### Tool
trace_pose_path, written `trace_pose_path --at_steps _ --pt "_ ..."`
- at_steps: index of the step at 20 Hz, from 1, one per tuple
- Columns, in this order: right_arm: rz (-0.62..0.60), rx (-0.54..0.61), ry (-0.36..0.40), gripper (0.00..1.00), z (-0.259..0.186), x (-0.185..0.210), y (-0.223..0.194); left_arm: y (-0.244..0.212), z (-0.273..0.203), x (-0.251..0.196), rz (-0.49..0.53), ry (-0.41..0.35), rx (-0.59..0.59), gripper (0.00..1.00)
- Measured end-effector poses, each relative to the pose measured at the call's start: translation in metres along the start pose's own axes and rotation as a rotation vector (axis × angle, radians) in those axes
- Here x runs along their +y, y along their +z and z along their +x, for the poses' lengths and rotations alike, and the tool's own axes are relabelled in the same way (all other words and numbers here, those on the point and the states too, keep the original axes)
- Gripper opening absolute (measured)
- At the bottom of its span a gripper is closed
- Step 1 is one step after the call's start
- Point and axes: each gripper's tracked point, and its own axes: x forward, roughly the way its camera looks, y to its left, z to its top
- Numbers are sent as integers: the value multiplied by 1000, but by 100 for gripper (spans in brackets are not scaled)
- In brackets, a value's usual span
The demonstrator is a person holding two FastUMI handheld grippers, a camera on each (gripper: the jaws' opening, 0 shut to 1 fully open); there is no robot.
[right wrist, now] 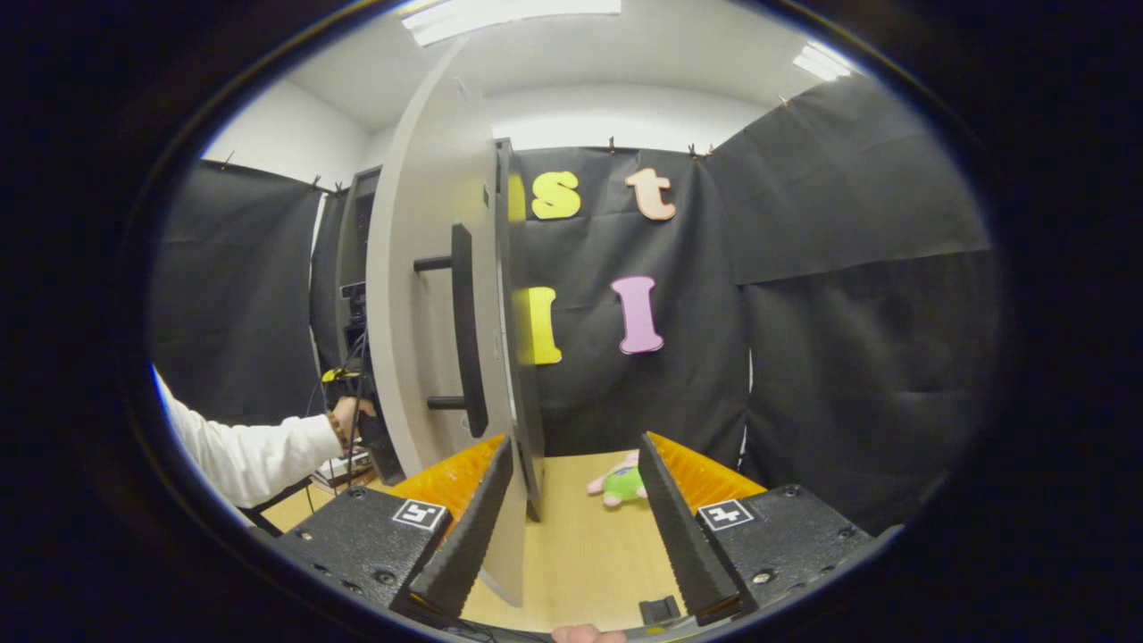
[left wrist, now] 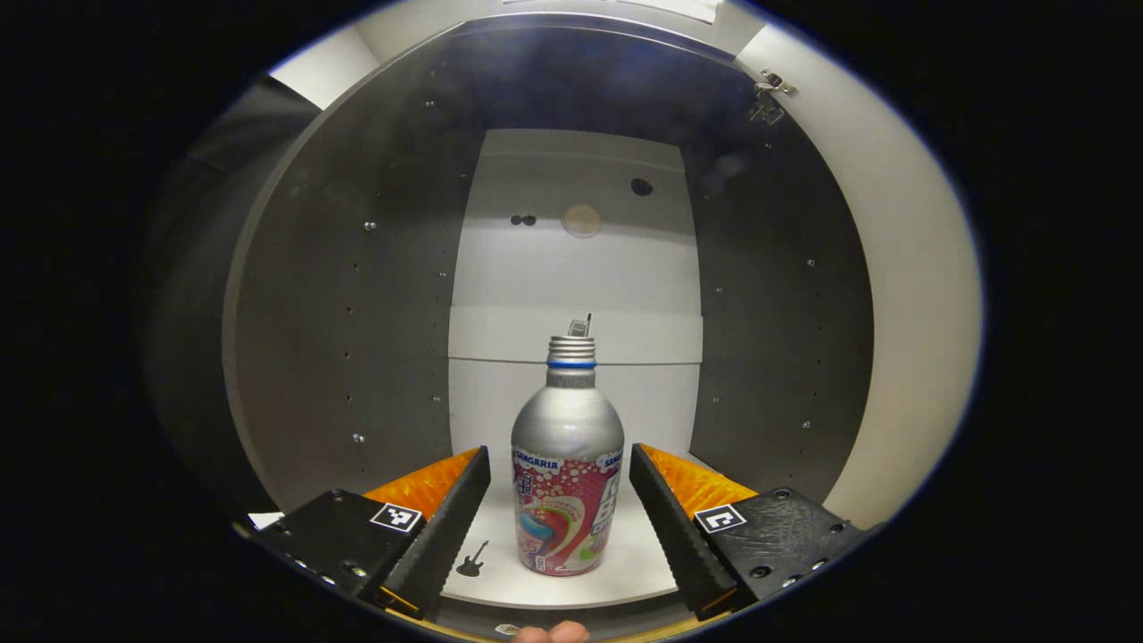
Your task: Open the cabinet door with the right hand, grasp the bottle in the cabinet with the left hand and place it on the coaster, then close the cabinet door with the right hand.
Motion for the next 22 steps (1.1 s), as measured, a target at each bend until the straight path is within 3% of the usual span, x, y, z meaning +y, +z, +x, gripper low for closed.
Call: trace_pose_path --at_steps 3,4,5,6,14,18,22 --pt "12 10 -2 88 6 -1 -3 -1 3 0 -5 -8 -1 95" --pt "14 11 1 88 7 1 -4 -1 4 0 -6 -7 -2 77" --pt "13 11 3 88 10 2 -3 -2 6 0 -9 -18 0 71" --pt "8 10 5 88 11 3 -4 -2 4 -2 -13 -33 4 78" --pt "0 -4 34 88 16 12 -1 25 -34 5 -1 -84 -45 77" --pt "1 -11 54 88 14 17 1 31 -81 9 -20 -122 -63 77" --pt "-8 -18 73 88 5 21 1 10 -137 34 6 -86 -75 77"
